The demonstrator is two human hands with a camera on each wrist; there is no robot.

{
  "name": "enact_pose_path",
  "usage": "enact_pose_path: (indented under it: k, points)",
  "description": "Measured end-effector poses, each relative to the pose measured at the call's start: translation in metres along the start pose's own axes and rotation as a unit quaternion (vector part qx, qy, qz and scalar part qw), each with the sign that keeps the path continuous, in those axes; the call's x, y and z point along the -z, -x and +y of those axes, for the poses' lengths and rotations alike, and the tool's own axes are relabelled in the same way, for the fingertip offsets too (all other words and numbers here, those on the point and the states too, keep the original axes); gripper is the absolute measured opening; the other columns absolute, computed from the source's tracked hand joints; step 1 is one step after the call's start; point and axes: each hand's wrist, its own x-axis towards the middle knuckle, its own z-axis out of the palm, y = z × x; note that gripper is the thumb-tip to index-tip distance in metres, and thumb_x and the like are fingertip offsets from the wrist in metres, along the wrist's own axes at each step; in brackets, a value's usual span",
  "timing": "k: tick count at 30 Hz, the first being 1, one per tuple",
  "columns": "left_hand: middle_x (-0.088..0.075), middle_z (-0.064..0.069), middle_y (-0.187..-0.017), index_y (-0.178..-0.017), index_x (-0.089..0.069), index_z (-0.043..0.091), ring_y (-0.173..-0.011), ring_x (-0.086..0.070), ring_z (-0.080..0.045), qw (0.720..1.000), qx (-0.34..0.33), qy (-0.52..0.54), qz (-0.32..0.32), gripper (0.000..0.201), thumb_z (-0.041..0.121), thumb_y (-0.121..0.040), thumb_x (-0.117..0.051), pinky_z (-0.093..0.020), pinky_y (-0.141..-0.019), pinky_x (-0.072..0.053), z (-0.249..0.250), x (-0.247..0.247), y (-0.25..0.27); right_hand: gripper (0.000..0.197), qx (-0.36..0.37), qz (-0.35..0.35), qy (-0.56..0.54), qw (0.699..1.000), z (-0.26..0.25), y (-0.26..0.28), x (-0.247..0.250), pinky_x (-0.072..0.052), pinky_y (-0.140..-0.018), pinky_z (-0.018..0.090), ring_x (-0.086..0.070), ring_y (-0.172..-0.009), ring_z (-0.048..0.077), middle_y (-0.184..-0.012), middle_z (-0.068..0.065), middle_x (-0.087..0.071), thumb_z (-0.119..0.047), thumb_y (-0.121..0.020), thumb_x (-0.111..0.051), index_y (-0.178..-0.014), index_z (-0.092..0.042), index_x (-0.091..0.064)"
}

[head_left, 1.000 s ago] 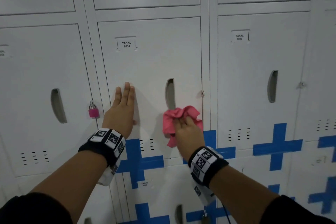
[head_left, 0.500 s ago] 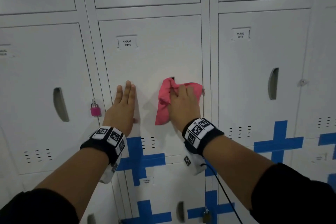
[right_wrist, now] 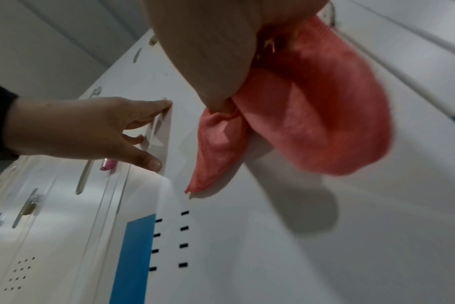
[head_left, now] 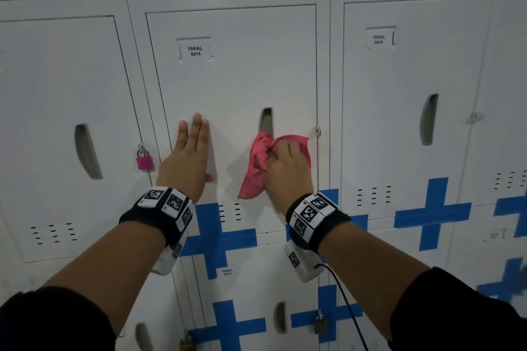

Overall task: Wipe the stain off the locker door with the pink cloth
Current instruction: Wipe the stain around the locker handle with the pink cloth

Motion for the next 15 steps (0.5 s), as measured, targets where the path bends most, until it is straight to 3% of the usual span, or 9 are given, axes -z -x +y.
enact_pose_path:
  k: [7,12,15]
  points:
    - [0.027,-0.002,-0.156,-0.149,0.019,0.012,-0.146,0.012,-0.027,1.000,-0.003,-0.010,-0.001,0.120,0.031,-0.078,-0.076,-0.033,-0.099,-0.047,0.001,0.003,0.002,0.015,0.026,-0.043,-0.201,0.978,0.029,-0.004,0.012,-0.050,-0.085,0.041,-0.050,-0.097,0.021,-0.105,0.008,-0.056,-0.011,-0.086,-0.059,-0.098,-0.008,-0.068]
    - [0.029,-0.001,-0.156,-0.148,0.022,0.013,-0.146,0.014,-0.028,1.000,-0.002,-0.012,0.001,0.118,0.027,-0.080,-0.074,-0.032,-0.090,-0.052,0.002,0.003,0.003,0.047,0.015,0.152,-0.234,0.960,0.037,-0.040,0.044,-0.050,-0.088,0.037,-0.050,-0.102,0.030,-0.113,0.018,-0.052,0.008,-0.079,-0.063,-0.124,-0.006,-0.061]
    - [0.030,-0.002,-0.156,-0.147,0.022,0.014,-0.146,0.013,-0.028,1.000,-0.001,-0.017,-0.004,0.119,0.027,-0.080,-0.075,-0.033,-0.091,-0.052,0.002,0.004,0.003,0.048,-0.014,0.100,-0.242,0.965,0.033,-0.055,0.042,-0.048,-0.086,0.044,-0.048,-0.110,0.035,-0.120,0.018,-0.051,0.002,-0.081,-0.059,-0.123,-0.022,-0.060]
